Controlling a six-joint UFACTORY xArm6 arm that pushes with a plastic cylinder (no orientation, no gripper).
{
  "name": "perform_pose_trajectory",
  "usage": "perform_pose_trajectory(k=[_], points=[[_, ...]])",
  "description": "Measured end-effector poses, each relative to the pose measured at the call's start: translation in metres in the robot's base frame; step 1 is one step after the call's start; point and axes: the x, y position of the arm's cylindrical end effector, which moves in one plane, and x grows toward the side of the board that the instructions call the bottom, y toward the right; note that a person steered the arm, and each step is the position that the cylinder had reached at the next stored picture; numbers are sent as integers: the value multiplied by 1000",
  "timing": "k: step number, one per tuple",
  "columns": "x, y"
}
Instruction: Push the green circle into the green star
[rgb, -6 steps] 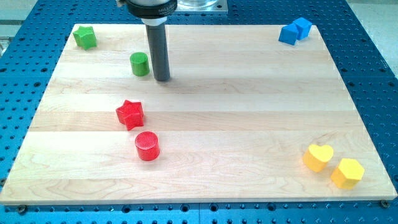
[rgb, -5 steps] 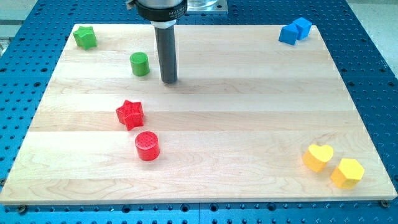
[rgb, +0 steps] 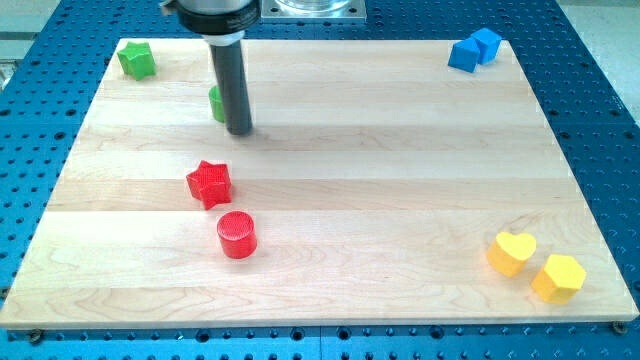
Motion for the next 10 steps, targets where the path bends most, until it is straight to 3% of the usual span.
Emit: perform_pose_trajectory(k=[3, 5, 7, 8, 10], points=[[12, -29], [-7, 41], [-65, -126], [-67, -142], [13, -28]])
